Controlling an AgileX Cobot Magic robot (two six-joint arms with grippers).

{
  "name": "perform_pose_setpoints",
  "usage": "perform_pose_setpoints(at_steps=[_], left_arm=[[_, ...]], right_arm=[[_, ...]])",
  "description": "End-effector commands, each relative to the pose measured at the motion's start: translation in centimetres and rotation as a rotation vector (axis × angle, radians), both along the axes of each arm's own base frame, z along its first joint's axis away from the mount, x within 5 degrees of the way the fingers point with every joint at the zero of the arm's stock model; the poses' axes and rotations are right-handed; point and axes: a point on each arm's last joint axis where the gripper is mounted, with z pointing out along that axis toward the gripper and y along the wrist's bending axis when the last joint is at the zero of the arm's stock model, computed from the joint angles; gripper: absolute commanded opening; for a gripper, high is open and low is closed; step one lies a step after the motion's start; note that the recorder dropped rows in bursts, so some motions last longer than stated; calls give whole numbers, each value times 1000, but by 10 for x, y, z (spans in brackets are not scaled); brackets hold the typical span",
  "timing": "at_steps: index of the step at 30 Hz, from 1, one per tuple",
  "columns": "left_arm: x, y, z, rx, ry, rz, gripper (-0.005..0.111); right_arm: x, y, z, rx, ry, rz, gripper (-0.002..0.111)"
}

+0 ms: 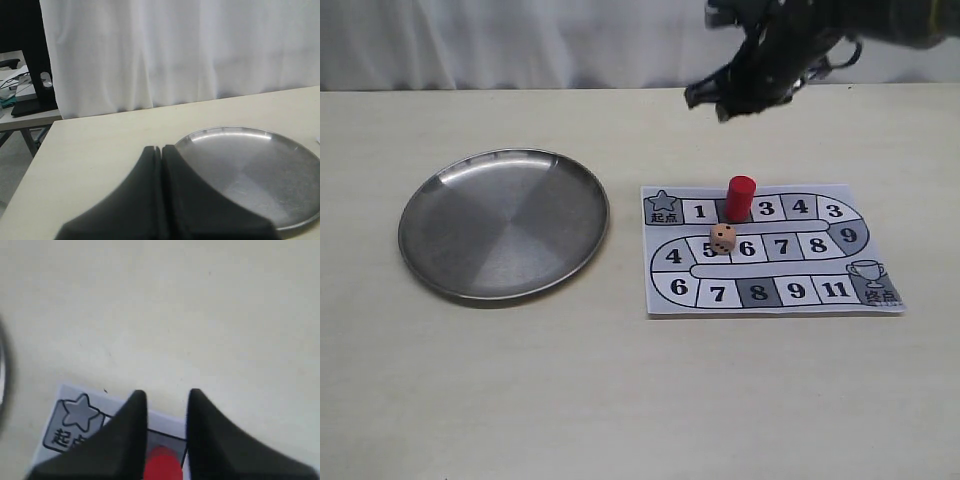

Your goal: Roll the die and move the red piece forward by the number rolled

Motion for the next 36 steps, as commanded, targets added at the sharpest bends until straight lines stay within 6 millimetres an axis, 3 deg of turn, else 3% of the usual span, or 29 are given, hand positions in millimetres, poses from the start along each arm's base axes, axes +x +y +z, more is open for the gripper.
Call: perform_pose_setpoints(at_steps=[1,3,5,8,15,19,23,26,30,34,36], left_arm=[[0,0,0,-1,-10,2,0],[0,0,0,-1,-10,2,0],[0,0,0,-1,-10,2,0],[0,0,0,-1,-10,2,0],[0,0,0,-1,-10,2,0],[0,0,0,-1,-10,2,0],[0,0,0,-1,-10,2,0],[0,0,0,-1,-10,2,0],[0,0,0,-1,-10,2,0],[0,0,0,-1,-10,2,0],[0,0,0,-1,-10,2,0]], right_arm=[[-31,-10,82,55,-196,-2,4],[-51,-15,108,86,-304,3,4],[-72,-19,121,114,-398,11,4],[-108,-28,122,161,-536,21,4],[-206,-53,71,266,-797,29,4],[-263,-69,29,257,-744,25,4],[-310,-83,1,310,-755,-22,4],[-333,-89,-1,341,-820,-24,4],[-359,-96,-19,369,-762,-50,4],[-370,-99,-45,350,-696,-53,4],[-371,-99,-47,351,-702,-53,4]])
